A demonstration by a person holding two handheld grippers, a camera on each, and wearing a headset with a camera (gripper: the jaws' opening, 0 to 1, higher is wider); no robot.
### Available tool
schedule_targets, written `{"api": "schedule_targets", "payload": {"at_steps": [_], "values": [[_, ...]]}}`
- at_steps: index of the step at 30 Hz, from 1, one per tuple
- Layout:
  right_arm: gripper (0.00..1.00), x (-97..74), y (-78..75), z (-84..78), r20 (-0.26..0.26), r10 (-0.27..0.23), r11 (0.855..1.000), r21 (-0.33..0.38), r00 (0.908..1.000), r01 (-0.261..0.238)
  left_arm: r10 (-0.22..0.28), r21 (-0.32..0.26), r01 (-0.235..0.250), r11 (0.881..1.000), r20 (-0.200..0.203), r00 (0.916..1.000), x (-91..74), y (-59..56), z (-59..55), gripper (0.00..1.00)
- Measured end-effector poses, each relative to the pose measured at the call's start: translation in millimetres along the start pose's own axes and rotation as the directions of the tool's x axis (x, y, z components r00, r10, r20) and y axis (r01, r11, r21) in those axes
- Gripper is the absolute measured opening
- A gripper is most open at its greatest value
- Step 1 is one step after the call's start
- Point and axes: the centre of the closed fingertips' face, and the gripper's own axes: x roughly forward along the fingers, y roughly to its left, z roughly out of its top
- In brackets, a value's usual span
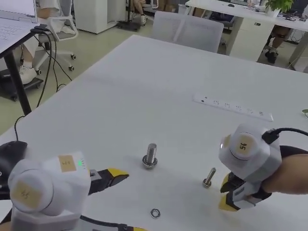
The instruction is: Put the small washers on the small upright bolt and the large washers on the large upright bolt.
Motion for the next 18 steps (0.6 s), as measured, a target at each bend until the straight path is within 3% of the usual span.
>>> {"api": "schedule_targets", "payload": {"at_steps": [18], "values": [[0.23, 0.0, 30.6, 15.6, 0.011, 0.037, 0.998, -0.042, 0.9992, -0.037, -0.002, 0.008, 0.002, 1.0, 0.007, 1.0, 0.6, -0.9, 3.4, 0.75]]}}
